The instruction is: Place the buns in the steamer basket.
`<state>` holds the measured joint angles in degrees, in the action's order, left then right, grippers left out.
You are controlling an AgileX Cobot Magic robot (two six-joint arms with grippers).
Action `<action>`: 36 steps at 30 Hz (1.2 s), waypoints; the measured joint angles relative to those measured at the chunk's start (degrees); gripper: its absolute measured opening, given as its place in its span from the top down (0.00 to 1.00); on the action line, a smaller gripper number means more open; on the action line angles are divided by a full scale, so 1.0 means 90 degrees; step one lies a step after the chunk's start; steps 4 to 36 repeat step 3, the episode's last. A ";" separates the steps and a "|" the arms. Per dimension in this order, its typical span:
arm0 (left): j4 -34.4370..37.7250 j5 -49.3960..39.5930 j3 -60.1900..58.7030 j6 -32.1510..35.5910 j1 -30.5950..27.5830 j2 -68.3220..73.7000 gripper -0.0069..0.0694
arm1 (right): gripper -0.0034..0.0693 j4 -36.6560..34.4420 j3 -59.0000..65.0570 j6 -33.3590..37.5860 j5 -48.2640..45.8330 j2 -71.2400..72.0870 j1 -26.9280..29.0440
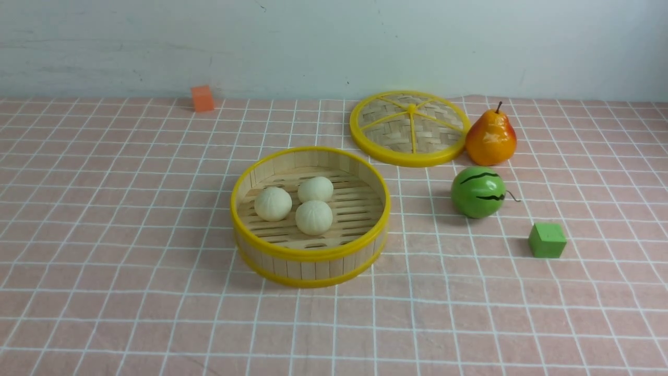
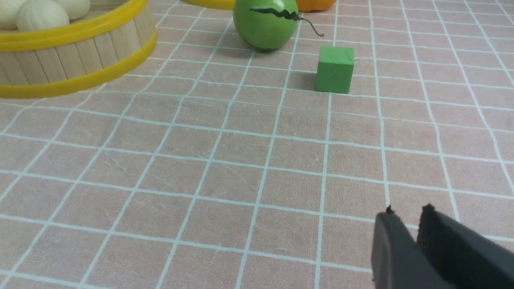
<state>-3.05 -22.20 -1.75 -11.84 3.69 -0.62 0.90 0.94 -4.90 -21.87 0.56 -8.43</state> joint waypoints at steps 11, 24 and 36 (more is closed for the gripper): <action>0.0000 0.0000 0.0000 0.0000 0.0000 0.0000 0.93 | 0.80 0.0000 0.0000 0.0000 0.0000 0.0000 0.0000; 0.0000 0.0000 0.0000 0.0000 0.0000 0.0000 0.93 | 0.80 0.0000 0.0000 0.0000 0.0000 0.0000 0.0000; 0.0000 0.0000 0.0000 0.0000 0.0000 0.0000 0.93 | 0.80 0.0000 0.0000 0.0000 0.0000 0.0000 0.0000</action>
